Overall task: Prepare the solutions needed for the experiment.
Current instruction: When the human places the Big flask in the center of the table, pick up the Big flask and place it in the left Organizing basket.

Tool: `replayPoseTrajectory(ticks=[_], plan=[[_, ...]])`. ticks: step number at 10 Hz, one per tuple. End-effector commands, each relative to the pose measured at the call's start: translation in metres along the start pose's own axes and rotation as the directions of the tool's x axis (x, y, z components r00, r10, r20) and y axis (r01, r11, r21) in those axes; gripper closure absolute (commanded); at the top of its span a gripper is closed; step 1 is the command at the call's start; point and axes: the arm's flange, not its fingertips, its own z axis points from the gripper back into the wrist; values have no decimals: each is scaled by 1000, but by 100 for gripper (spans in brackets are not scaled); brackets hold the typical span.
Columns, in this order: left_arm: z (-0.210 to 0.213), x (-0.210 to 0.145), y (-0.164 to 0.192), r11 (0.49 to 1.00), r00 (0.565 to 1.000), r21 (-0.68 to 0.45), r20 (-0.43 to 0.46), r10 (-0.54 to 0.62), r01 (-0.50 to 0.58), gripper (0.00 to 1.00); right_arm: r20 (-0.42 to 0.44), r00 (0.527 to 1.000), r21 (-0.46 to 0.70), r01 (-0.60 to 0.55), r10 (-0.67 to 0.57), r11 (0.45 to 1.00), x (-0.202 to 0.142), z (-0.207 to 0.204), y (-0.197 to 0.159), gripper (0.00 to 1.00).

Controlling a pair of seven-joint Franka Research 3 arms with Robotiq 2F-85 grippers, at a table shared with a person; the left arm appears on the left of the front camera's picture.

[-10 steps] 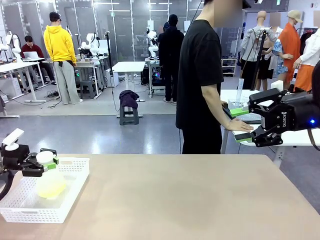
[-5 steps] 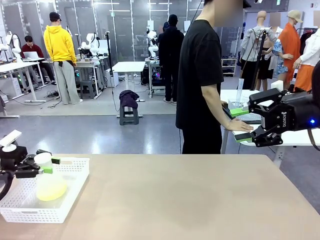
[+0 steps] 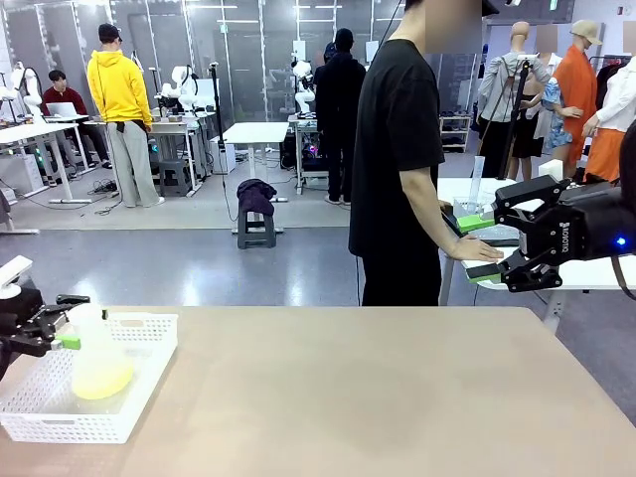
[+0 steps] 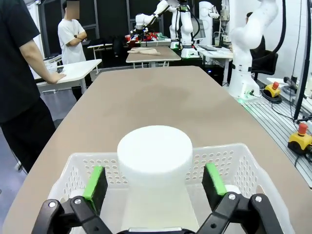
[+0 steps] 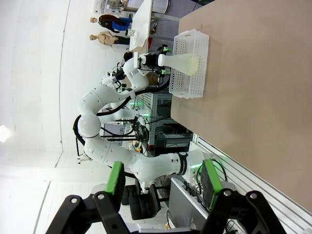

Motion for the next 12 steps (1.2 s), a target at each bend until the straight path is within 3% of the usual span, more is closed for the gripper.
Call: replayPoseTrajectory(ticks=[1, 10, 12], plan=[[-5, -1, -1, 1000, 1000, -7, 6, -13, 13, 0, 5, 1000, 18, -10, 10, 1000, 1, 0, 2, 21], [-4, 0, 0, 1000, 1000, -6, 4, -1, 1, 1, 5, 1000, 18, -10, 10, 1000, 1, 0, 2, 21], [16, 7, 5, 1000, 999, 6, -28, 19, -19, 0, 5, 1000, 18, -10, 10, 1000, 1, 0, 2, 21]])
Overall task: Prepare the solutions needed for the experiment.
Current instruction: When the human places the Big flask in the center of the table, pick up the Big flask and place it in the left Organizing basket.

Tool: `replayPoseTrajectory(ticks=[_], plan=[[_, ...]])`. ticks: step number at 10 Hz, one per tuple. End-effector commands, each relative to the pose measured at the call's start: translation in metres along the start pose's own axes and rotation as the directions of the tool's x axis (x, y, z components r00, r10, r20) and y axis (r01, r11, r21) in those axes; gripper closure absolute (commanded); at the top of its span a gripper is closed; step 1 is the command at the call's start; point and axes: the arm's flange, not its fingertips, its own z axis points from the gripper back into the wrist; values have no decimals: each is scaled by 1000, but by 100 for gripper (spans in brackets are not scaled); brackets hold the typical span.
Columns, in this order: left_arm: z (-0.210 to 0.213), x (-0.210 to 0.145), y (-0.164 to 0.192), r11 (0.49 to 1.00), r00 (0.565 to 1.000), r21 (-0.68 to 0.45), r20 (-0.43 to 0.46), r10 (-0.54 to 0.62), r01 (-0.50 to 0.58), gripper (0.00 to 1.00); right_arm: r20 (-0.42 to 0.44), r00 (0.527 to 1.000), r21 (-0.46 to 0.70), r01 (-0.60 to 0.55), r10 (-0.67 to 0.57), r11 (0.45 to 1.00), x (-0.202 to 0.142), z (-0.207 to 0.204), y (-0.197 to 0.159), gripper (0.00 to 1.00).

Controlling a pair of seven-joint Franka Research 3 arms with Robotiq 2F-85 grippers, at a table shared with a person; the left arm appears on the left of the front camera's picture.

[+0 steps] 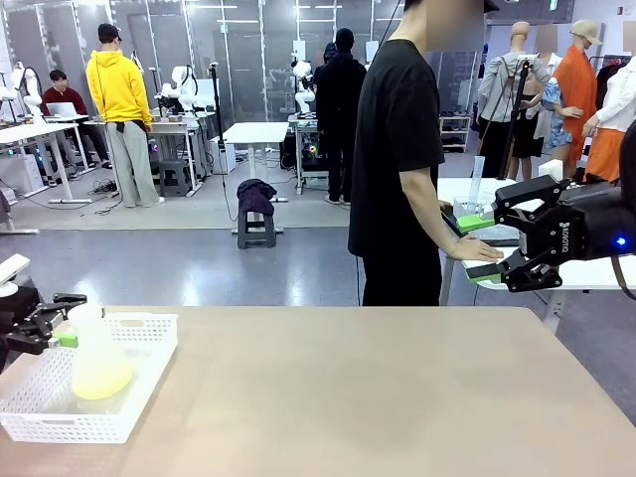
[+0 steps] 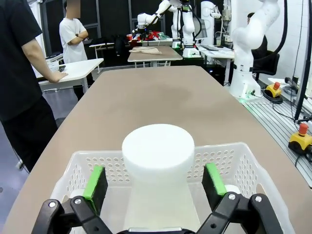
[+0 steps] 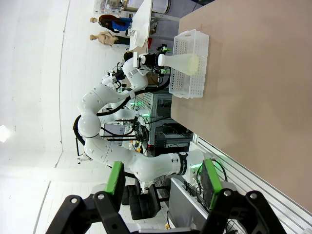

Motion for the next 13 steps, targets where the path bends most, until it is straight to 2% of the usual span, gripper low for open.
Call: replayPoseTrajectory(ticks=[1, 3, 5, 6, 7, 8, 9, 10, 11, 12, 13], plan=[[24, 5, 4, 1000, 999, 10, -34, 26, -26, 0, 5, 1000, 18, -10, 10, 1000, 1, 0, 2, 21], [49, 11, 3, 999, 999, 44, -33, 25, -24, 0, 5, 1000, 18, -10, 10, 1000, 1, 0, 2, 21], [68, 31, -1, 991, 996, 100, 25, 87, -89, 0, 5, 1000, 18, -10, 10, 1000, 1, 0, 2, 21], [72, 54, -13, 968, 974, 123, 84, 212, -221, 0, 5, 1000, 18, -10, 10, 1000, 1, 0, 2, 21], [71, 84, -29, 912, 930, 181, 110, 352, -367, 0, 5, 1000, 18, -10, 10, 1000, 1, 0, 2, 21], [66, 102, -43, 853, 886, 240, 128, 445, -463, 0, 5, 1000, 18, -10, 10, 1000, 1, 0, 2, 21], [60, 112, -55, 772, 798, 208, 103, 594, -601, 0, 5, 1000, 18, -10, 10, 1000, 1, 0, 2, 21], [57, 126, -63, 690, 707, 155, 169, 687, -707, 0, 5, 1000, 18, -10, 10, 1000, 1, 0, 2, 21], [48, 141, -71, 612, 620, 106, 196, 760, -784, 0, 5, 1000, 18, -10, 10, 1000, 1, 0, 2, 21], [37, 157, -78, 469, 477, 90, 190, 858, -879, 0, 5, 1000, 18, -10, 10, 1000, 1, 0, 2, 21], [30, 167, -79, 348, 343, 16, 209, 916, -938, 0, 5, 1000, 18, -10, 10, 1000, 1, 0, 2, 21]])
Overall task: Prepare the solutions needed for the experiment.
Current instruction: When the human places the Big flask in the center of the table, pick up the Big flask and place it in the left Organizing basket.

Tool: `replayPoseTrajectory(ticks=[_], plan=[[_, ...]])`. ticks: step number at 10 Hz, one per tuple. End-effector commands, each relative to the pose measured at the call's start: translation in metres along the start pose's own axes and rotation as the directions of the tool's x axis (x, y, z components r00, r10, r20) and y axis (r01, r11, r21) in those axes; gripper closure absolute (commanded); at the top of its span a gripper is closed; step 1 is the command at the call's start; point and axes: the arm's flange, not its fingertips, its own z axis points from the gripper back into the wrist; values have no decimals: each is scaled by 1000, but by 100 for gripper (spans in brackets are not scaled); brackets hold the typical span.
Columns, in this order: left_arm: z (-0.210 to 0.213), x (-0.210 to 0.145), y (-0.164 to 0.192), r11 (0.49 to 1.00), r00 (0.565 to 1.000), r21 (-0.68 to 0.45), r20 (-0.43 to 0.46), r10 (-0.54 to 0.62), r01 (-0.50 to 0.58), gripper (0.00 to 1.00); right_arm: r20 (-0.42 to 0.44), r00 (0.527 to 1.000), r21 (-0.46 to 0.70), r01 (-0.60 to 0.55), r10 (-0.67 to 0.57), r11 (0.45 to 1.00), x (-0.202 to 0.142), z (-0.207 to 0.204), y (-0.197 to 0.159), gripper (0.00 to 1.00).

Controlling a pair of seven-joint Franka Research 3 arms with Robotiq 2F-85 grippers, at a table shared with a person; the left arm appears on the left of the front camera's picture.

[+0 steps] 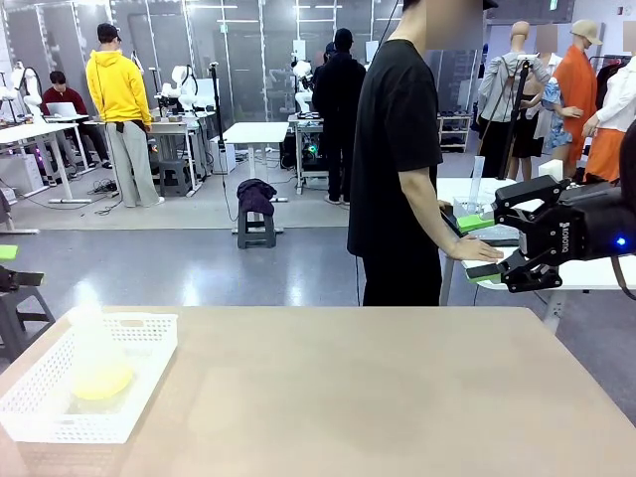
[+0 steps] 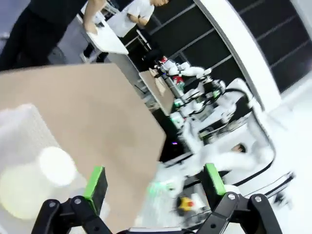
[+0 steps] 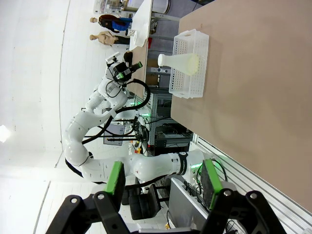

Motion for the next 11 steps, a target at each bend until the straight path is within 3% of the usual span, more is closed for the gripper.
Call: replayPoseTrajectory(ticks=[1, 3, 11], plan=[[-11, 10, -22, 965, 966, -74, 45, 255, -251, 0, 5, 1000, 18, -10, 10, 1000, 1, 0, 2, 21], [-12, 10, -24, 932, 937, -95, -1, 350, -349, 0, 5, 1000, 18, -10, 10, 1000, 1, 0, 2, 21], [-14, 6, -18, 946, 949, -78, -14, 314, -314, 0, 5, 1000, 18, -10, 10, 1000, 1, 0, 2, 21]])
